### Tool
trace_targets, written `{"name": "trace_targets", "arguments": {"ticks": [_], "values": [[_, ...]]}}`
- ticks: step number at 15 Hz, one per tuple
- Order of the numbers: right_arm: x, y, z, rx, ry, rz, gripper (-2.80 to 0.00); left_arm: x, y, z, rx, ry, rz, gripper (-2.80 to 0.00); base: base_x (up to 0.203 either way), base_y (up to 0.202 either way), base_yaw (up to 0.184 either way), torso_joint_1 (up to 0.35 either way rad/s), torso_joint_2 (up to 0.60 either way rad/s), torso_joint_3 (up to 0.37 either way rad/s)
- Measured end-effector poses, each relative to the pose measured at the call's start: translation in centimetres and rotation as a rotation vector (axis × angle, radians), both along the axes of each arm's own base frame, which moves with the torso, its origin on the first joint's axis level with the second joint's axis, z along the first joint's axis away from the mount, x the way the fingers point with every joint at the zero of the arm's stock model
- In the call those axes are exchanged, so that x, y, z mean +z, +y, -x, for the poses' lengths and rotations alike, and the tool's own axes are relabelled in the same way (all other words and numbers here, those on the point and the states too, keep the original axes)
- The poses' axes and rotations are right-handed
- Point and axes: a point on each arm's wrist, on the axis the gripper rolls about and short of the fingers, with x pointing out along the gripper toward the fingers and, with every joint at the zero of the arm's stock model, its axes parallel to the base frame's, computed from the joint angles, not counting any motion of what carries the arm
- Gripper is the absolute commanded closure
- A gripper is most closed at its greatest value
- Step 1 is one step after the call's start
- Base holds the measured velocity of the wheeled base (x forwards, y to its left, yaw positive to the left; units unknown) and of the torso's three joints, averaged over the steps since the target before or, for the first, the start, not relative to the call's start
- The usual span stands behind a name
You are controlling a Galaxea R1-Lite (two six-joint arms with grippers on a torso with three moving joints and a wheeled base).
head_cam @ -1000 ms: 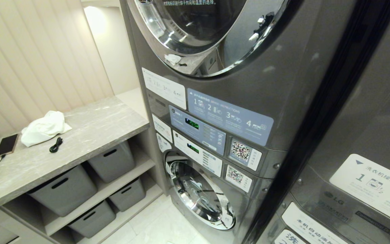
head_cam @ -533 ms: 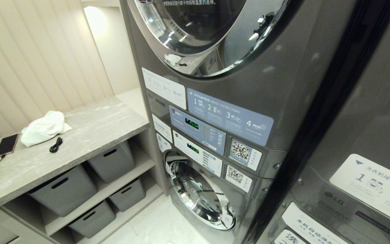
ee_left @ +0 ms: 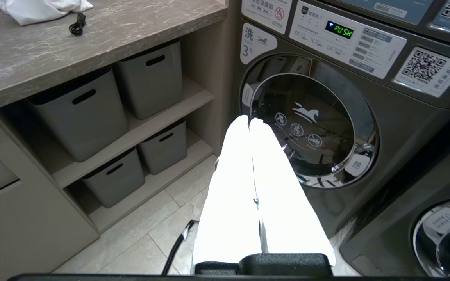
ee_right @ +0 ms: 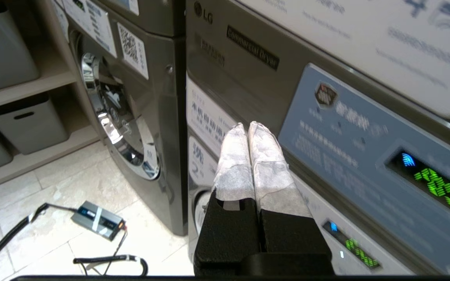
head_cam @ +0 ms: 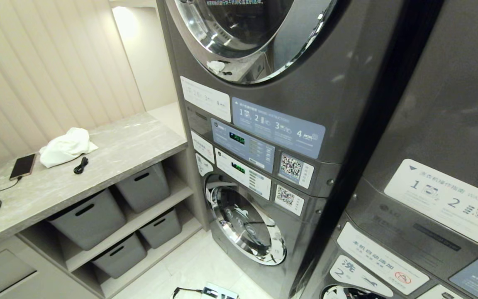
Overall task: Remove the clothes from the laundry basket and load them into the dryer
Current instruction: Put the clothes in the dryer, then close the dryer
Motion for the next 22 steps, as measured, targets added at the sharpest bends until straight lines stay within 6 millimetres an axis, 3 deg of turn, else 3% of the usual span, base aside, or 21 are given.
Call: {"name": "trace_targets", "arguments": {"ticks": [8,12,22], "values": [[0.00,0.00,0.00,0.000,0.000,0.000,0.00,0.00,0.00,0.00,0.000,0.000,0.000,0.00,-0.191,0.000,0.001,0.003,0.00,0.001],[0.00,0.00,0.00,0.000,0.001,-0.020,0.00,0.00,0.00,0.00,0.000,0.000,0.000,0.00,-0.024,0.001,-0.015,0.009,0.00,0.000],[0.01,0.00,0.00,0.000,0.000,-0.023,0.00,0.00,0.00,0.00,0.000,0.000,0.000,0.00,0.000,0.007,-0.170,0.002,0.00,0.002]]}}
